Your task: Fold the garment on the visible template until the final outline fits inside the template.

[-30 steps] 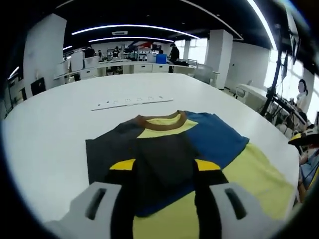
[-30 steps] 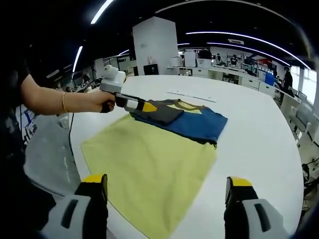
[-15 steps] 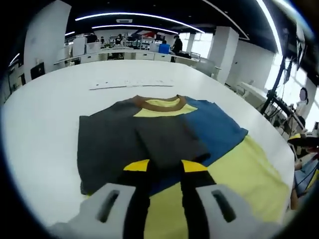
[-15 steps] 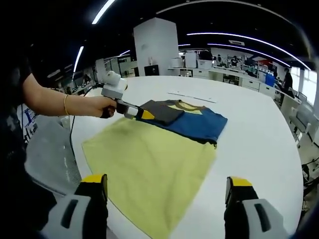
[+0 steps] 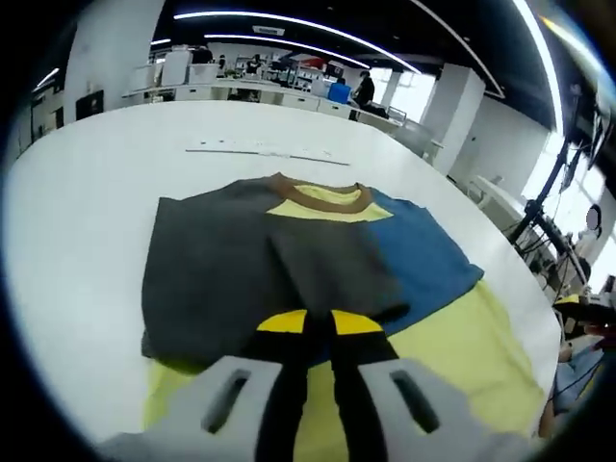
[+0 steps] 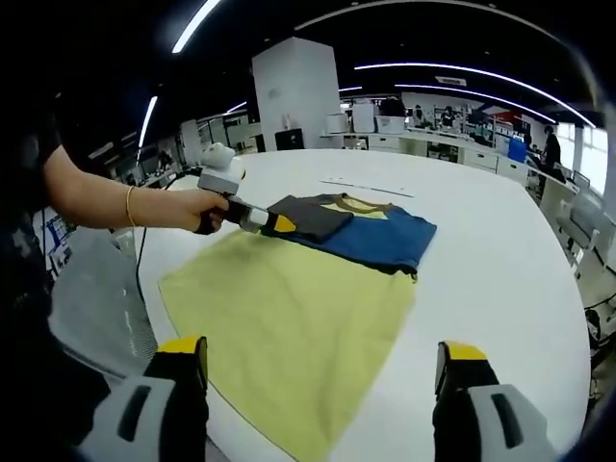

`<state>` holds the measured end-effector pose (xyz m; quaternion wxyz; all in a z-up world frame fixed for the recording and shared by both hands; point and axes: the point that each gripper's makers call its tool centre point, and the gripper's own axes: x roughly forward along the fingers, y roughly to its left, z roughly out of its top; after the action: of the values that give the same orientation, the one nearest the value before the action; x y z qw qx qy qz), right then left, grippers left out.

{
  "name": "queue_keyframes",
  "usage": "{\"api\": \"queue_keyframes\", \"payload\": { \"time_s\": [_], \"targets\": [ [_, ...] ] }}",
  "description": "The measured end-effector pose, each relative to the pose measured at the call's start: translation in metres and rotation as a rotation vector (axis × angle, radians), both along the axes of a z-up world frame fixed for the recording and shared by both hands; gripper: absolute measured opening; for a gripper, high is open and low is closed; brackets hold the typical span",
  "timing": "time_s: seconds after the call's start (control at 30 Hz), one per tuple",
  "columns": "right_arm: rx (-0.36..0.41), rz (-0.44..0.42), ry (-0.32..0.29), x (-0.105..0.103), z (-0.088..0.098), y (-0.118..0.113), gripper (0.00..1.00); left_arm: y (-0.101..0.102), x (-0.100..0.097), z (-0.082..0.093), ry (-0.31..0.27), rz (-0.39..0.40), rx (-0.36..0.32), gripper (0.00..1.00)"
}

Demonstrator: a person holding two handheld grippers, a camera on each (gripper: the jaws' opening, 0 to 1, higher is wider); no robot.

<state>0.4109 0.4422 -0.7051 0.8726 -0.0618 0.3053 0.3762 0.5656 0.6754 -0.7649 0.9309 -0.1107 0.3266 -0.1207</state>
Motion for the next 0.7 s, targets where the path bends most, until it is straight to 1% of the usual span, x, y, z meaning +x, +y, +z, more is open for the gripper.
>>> {"api": "queue_keyframes", "payload": {
  "time_s": [0.07,0.17,0.23,0.33,0.4,0.57,0.7],
  "targets": [
    [0.001,0.001,0.000,0.000,0.000,0.000,1.00,0.000,0.001,0.002,0.003,-0.006,-0.002,0.01],
    [0.002,0.002,0.001,0.000,0.000,0.000,1.00,-0.001,0.002,0.002,-0.002,-0.043,0.020,0.01],
    [0.001,0.001,0.000,0.000,0.000,0.000,1.00,-0.001,0.002,0.004,-0.003,-0.045,0.015,0.01],
    [0.003,0.004,0.000,0.001,0.000,0.001,1.00,-0.005,0.003,0.014,-0.024,-0.048,-0.005,0.00],
    [0.004,0.006,-0.001,0.002,0.000,0.001,1.00,-0.010,0.006,0.022,-0.047,-0.067,0.000,0.00],
    [0.003,0.006,-0.006,0.002,0.001,0.002,1.00,-0.027,0.014,0.042,-0.092,-0.105,-0.010,0.00],
    [0.003,0.004,-0.003,0.001,-0.001,0.002,1.00,-0.041,0.021,0.052,-0.109,-0.128,-0.021,0.00]
  ]
}}
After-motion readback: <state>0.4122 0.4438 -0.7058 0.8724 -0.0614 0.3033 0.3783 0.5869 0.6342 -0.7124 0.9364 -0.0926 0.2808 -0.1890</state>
